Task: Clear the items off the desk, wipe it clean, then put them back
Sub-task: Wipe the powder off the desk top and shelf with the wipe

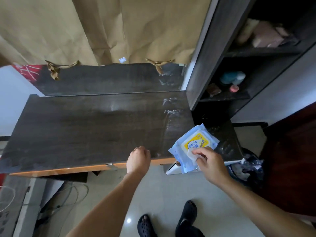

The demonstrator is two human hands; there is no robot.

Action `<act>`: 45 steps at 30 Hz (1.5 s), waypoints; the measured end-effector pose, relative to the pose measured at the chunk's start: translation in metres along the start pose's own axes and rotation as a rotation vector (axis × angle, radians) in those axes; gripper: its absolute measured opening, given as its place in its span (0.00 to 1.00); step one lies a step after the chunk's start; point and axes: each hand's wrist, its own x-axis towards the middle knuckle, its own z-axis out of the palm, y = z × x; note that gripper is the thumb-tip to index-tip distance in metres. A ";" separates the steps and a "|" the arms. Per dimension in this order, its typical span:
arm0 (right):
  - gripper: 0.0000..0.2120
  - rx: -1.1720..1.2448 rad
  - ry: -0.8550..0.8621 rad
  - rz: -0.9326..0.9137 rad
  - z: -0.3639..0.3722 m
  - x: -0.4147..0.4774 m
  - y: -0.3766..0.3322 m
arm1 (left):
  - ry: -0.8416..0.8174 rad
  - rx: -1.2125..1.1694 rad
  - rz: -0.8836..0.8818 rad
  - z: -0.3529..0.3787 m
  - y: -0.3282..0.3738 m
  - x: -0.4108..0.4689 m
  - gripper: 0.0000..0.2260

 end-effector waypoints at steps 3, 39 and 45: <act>0.07 0.035 0.103 0.099 -0.038 0.001 0.039 | -0.268 -0.172 -0.200 0.026 0.052 0.002 0.23; 0.04 0.368 -0.105 0.414 0.012 0.190 -0.030 | 0.456 -1.482 -0.711 -0.098 -0.031 0.098 0.04; 0.05 0.338 0.013 0.466 0.055 0.244 -0.043 | 0.473 -0.979 -0.809 -0.077 -0.072 0.096 0.08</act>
